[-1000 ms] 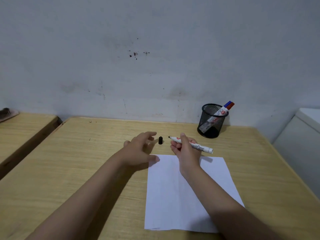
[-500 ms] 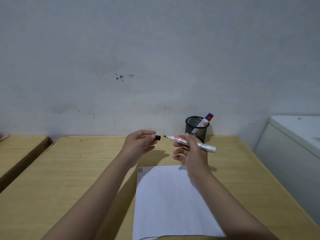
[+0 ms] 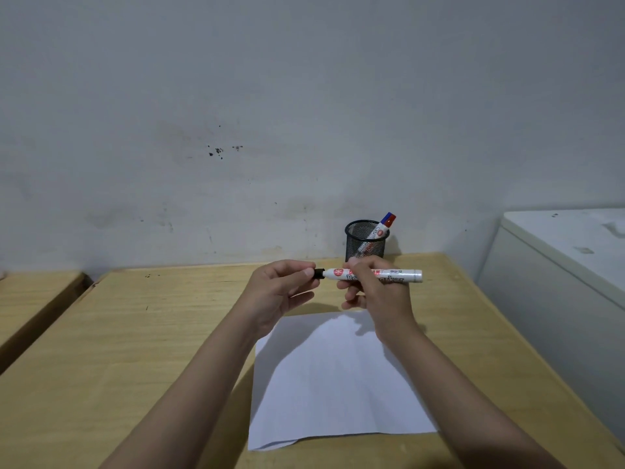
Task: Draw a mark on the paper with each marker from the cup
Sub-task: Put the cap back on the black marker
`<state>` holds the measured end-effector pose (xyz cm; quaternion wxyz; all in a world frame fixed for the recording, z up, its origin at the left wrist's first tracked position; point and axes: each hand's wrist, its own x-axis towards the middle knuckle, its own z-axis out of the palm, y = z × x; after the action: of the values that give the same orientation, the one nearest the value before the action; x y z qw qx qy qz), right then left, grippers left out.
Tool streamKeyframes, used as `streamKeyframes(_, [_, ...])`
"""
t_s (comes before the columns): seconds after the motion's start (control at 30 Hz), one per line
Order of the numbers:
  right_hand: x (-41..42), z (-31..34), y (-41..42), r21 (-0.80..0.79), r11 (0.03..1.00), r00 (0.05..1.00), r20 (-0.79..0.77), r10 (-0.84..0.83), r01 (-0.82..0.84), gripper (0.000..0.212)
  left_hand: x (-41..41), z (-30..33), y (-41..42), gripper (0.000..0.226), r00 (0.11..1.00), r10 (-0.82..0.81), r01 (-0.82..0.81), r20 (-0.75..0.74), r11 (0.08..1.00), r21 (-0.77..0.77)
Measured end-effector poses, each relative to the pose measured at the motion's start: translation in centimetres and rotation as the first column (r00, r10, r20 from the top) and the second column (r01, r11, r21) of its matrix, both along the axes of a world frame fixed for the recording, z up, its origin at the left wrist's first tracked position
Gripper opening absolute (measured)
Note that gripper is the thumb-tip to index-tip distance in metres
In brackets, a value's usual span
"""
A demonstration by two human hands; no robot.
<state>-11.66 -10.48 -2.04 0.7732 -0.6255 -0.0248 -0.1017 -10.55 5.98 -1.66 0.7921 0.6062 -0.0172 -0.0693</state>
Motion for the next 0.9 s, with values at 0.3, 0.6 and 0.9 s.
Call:
streamKeyframes(0.3, [-0.7, 0.4, 0.2, 0.041, 0.992, 0.991, 0.056, 0.117, -0.120, 0.016, -1.8, 0.6, 0.4, 0.011, 0.997, 0.068, -0.067, 0.045, 0.997, -0.024])
streamKeyframes(0.6, [-1.0, 0.6, 0.9, 0.183, 0.982, 0.999, 0.031, 0.043, -0.048, 0.027, -2.6, 1.0, -0.5, 0.007, 0.988, 0.113, -0.107, 0.106, 0.992, -0.060])
streamKeyframes(0.9, [-0.9, 1.7, 0.2, -0.244, 0.970, 1.000, 0.001, -0.019, 0.018, 0.037, -1.2, 2.3, -0.3, 0.005, 0.867, 0.352, -0.429, 0.353, 0.887, 0.168])
